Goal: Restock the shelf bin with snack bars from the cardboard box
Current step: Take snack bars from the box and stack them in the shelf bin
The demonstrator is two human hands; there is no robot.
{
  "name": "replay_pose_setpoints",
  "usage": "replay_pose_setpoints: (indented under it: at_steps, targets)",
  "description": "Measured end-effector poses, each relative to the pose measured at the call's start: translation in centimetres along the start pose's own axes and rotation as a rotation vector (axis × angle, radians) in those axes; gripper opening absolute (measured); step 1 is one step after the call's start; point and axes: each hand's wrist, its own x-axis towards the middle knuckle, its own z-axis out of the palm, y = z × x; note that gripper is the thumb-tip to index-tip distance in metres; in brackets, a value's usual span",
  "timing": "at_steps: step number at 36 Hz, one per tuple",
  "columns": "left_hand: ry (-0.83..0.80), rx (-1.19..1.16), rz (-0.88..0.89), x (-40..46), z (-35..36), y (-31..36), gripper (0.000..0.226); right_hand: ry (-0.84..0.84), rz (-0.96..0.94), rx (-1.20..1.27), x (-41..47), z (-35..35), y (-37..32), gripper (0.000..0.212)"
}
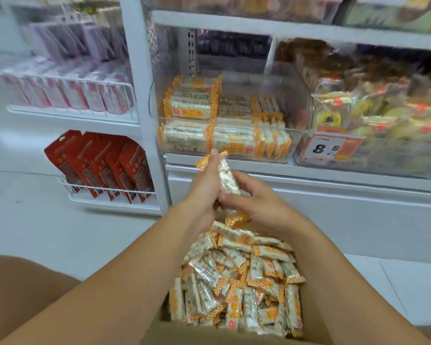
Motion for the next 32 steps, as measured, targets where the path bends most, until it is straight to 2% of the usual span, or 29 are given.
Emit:
replay_pose_setpoints:
  at_steps: [3, 6, 9, 11, 13, 15, 18, 21, 24, 28, 32]
  targets:
    - [-0.07, 0.194, 0.116, -1.1, 0.0, 5.8, 0.066, 0.039, -0.118, -0.034, 1.9, -1.9, -5.1, 0.043]
    - [0.016, 0.302, 0.29, -1.8, -0.7, 12.2, 0.064, 0.033, -0.176, -0.08, 4.4, -4.4, -9.2, 0.062]
    - [0.285, 0.497, 0.548, -0.9, -2.7, 16.0, 0.052, 0.026, -0.219, -0.35, 7.8, -6.5, -11.6, 0.072]
    - [0.398, 0.692, 0.746, -0.4, -4.8, 16.4, 0.039, 0.018, -0.206, -0.608, 10.4, -7.7, -12.6, 0.082]
    - [0.404, 1.002, 0.918, 0.9, -6.8, 16.2, 0.047, -0.03, -0.199, -0.794, 12.8, -8.1, -13.3, 0.084]
    - [0.361, 1.243, 0.997, 2.6, -7.9, 16.4, 0.051, -0.104, -0.19, -0.896, 15.3, -7.9, -13.8, 0.084]
    - [0.285, 1.43, 0.981, 4.3, -8.0, 17.3, 0.044, -0.23, -0.15, -0.991, 18.2, -6.9, -14.2, 0.082]
    - [0.216, 1.728, 0.816, 5.9, -8.0, 17.3, 0.027, -0.289, -0.154, -1.044, 20.5, -5.3, -13.2, 0.077]
    - [0.273, 1.888, 0.724, 6.4, -7.8, 17.7, 0.025, -0.22, -0.212, -1.077, 21.5, -3.7, -11.8, 0.081]
    - [0.368, 2.031, 0.78, 6.8, -7.5, 17.7, 0.016, -0.144, -0.224, -1.091, 20.7, -4.0, -11.5, 0.102]
    - [0.401, 2.004, 0.796, 7.1, -7.7, 17.5, 0.016, -0.057, -0.112, -1.08, 18.9, -6.4, -12.2, 0.08]
